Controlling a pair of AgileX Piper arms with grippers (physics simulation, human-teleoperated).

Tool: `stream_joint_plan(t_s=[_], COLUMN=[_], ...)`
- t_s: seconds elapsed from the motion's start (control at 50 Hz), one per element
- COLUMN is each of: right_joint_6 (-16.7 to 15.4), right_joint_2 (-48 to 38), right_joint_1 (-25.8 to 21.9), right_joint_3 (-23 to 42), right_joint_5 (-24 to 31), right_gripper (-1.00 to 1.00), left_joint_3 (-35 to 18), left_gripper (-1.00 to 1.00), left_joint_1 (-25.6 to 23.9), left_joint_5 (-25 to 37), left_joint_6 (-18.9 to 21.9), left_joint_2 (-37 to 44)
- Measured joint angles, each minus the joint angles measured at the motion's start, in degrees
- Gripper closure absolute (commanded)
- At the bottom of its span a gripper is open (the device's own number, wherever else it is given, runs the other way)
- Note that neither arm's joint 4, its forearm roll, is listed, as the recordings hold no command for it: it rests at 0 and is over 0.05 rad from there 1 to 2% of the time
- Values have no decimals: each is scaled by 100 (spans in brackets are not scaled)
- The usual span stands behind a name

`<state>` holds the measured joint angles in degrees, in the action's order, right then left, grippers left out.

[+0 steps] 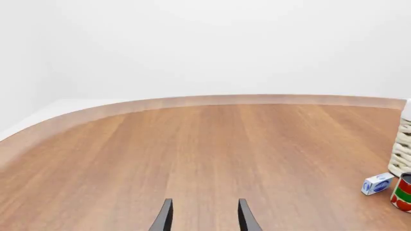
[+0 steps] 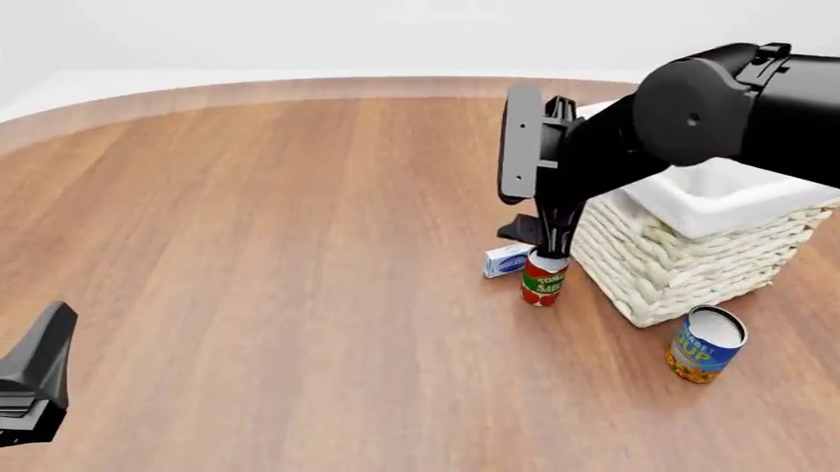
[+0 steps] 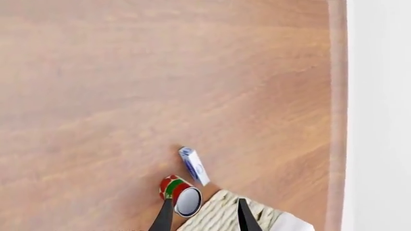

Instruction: Pick up the alphabet soup and the cream cheese box, and put them in the basket.

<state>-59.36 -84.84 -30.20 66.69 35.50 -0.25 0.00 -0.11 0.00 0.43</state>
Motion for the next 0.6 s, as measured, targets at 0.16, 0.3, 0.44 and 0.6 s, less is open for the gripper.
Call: stream_joint_plan(t_s=[0.16,0.3,0.44,0.6], right_joint_6=[-126,-222,-294,-346], right_joint_2=[-194,-351,-481,-596], right_joint_1=[-57,-101,-137,-196], right_joint_3=[109,199,335,439], right_joint_5=[162,304,438,547], right_gripper=[-100,-100,-100,-100], left_joint_3=[0,0,0,0], left_gripper=[-100,-100,-100,-100], left_joint_1=[0,0,0,0], left_joint_5=[0,0,0,0], left_joint_6=[0,0,0,0], left_joint_2=[0,0,0,0])
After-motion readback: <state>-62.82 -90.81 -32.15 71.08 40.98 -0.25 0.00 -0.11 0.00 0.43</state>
